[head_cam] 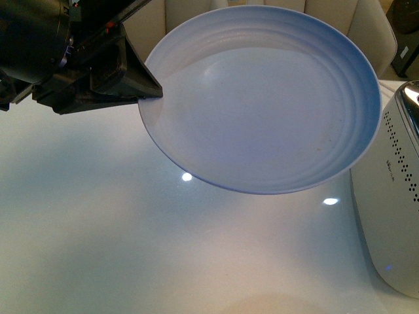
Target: Left arm holds plate, right arm toasts bread
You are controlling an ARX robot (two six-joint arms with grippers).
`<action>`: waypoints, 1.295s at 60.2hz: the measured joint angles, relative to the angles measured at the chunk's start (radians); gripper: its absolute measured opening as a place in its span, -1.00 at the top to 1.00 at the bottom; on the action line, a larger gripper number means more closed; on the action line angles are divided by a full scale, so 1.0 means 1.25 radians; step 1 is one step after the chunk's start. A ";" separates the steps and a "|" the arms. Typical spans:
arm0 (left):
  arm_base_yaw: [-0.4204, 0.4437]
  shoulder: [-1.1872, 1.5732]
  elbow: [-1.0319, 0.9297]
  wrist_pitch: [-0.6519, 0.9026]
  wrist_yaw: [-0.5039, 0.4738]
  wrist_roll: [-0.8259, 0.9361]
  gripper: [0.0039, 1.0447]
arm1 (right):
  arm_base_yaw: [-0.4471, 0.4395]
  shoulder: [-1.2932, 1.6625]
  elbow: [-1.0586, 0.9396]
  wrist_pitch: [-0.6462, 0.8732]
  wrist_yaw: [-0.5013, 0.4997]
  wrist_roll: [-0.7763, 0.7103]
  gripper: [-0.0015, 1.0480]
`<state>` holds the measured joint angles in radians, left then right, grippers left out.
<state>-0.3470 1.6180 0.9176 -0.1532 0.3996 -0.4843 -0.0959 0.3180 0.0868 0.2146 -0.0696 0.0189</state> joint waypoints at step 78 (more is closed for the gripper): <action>-0.001 -0.002 0.000 0.000 0.001 0.000 0.94 | 0.075 -0.249 -0.049 -0.170 0.056 -0.013 -0.12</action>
<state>-0.3477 1.6157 0.9176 -0.1535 0.4004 -0.4843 -0.0021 0.0063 0.0257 0.0025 0.0002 0.0032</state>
